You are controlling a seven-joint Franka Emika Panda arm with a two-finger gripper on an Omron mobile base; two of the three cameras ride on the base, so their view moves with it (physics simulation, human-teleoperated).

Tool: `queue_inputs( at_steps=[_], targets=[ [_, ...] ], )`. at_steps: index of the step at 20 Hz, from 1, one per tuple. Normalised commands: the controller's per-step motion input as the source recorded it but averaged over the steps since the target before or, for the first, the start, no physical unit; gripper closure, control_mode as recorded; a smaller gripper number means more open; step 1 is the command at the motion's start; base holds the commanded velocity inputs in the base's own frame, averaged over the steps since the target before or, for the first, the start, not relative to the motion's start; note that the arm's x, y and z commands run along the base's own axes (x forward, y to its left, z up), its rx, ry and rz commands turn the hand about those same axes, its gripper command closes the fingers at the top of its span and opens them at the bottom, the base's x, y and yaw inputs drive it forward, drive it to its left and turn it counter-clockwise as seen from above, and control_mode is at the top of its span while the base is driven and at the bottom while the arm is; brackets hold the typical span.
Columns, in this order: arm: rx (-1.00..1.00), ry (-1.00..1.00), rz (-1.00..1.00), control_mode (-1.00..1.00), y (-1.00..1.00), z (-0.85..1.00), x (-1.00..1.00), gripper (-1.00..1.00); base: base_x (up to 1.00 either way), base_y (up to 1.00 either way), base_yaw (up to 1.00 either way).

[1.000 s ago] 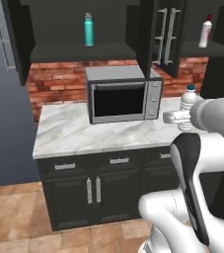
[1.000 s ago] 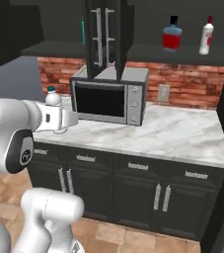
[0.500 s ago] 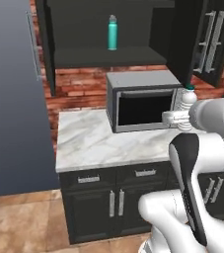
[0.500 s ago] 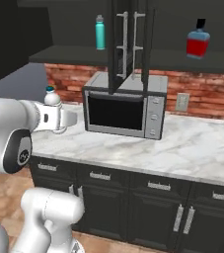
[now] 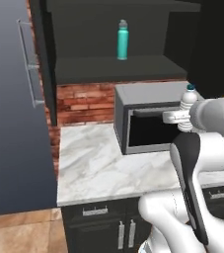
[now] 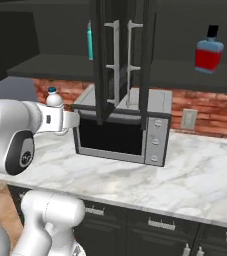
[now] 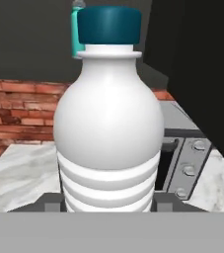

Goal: Sort all alcoholic drinks to one cabinet, and non-alcoholic drinks to the other.

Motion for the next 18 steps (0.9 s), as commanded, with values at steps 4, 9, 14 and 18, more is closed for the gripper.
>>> queue_inputs(
  at_steps=[4,9,14,18],
  targets=[
    [0.00,0.00,0.00,1.00,0.00,0.00,0.00,1.00,0.33,0.46,0.02],
    [0.00,0.00,0.00,1.00,0.00,0.00,0.00,1.00,0.18,0.47,0.02],
    [0.00,0.00,0.00,1.00,0.00,0.00,0.00,1.00,0.50,0.30,0.01],
    [0.00,0.00,0.00,1.00,0.00,0.00,0.00,1.00,0.65,0.12,0.00]
  ],
)
